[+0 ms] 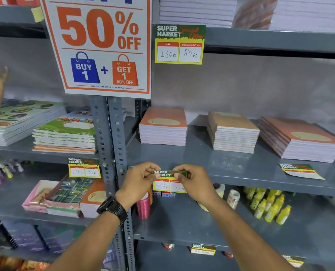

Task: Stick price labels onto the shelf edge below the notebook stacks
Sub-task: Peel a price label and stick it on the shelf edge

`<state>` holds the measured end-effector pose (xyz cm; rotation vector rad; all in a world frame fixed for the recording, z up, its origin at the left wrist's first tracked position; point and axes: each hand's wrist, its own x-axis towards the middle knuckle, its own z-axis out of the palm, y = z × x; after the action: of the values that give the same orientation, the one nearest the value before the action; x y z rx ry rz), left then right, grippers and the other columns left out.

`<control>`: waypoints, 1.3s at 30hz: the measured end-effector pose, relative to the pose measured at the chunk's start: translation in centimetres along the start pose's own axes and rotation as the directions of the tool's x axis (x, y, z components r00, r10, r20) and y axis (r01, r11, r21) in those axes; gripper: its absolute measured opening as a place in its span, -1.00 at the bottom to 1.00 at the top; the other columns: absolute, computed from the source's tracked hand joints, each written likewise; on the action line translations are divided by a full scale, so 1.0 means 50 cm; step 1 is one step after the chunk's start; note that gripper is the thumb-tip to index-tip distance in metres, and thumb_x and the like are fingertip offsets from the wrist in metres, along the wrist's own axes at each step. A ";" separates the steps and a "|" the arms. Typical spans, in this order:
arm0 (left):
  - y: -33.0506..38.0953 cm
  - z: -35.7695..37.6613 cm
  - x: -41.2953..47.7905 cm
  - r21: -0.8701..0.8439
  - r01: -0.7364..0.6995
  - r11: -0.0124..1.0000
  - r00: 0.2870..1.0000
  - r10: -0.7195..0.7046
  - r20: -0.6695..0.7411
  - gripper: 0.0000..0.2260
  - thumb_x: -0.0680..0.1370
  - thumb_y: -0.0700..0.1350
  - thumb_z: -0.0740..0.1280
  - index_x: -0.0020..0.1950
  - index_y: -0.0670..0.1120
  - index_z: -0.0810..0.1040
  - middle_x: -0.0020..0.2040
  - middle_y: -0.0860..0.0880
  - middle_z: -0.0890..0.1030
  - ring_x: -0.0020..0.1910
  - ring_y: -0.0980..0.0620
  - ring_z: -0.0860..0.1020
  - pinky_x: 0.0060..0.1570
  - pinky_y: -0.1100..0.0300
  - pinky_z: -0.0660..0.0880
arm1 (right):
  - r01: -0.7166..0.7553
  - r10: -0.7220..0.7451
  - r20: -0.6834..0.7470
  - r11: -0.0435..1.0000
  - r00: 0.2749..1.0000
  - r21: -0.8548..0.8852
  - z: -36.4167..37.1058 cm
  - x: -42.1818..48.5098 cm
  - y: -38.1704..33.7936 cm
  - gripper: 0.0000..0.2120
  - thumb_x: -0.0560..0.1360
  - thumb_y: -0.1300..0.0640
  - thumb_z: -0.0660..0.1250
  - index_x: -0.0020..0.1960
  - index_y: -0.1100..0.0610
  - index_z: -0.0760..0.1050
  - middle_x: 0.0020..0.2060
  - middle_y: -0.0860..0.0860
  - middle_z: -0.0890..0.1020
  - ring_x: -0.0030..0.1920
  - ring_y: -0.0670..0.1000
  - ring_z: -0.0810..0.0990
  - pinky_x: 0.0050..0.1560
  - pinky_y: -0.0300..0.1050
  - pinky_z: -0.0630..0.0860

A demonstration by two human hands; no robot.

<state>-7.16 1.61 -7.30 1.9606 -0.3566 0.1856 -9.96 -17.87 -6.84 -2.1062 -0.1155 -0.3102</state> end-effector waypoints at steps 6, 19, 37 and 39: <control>-0.005 0.000 -0.005 0.099 -0.014 0.995 0.999 0.017 -0.035 -0.91 0.50 -0.25 0.39 -0.08 -0.08 0.63 -0.16 0.00 0.68 -0.18 0.11 0.63 -0.16 0.24 0.58 | 0.034 -0.048 -0.064 0.977 0.997 -0.211 0.025 -0.001 0.002 -0.90 0.51 0.12 0.39 -0.01 -0.01 0.65 -0.09 -0.12 0.67 -0.14 -0.16 0.57 -0.23 -0.42 0.37; -0.019 0.007 -0.002 0.259 -0.061 0.964 0.992 0.087 -0.092 -0.90 0.49 -0.24 0.38 -0.08 -0.04 0.62 -0.11 0.02 0.64 -0.13 0.10 0.60 -0.05 0.08 0.59 | 0.087 -0.153 -0.151 0.924 0.977 -0.372 0.051 -0.004 0.019 -0.89 0.52 0.07 0.36 0.00 0.06 0.61 -0.08 0.00 0.67 -0.14 0.00 0.60 -0.14 -0.20 0.48; -0.021 0.025 -0.009 0.530 -0.119 0.840 0.953 0.246 -0.176 -0.82 0.52 -0.12 0.34 0.10 0.03 0.49 0.05 0.05 0.50 -0.05 0.01 0.55 -0.17 0.03 0.56 | 0.125 -0.250 -0.140 0.804 0.958 -0.581 0.054 -0.007 0.016 -0.81 0.56 -0.04 0.29 -0.06 0.08 0.42 -0.14 0.01 0.56 -0.21 0.06 0.53 -0.31 -0.09 0.38; -0.024 0.032 -0.025 0.635 -0.171 0.754 0.913 0.364 -0.186 -0.75 0.51 -0.09 0.34 0.18 0.04 0.47 0.10 0.02 0.48 0.02 -0.02 0.48 -0.11 0.04 0.51 | 0.112 -0.228 -0.152 0.833 0.962 -0.542 0.050 -0.008 0.019 -0.82 0.55 -0.03 0.31 -0.04 0.07 0.41 -0.11 0.01 0.53 -0.22 0.06 0.52 -0.28 -0.09 0.38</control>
<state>-7.99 0.79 -9.37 2.4581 -0.4141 0.8799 -9.73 -16.23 -8.99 -2.6000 -0.1001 -0.7442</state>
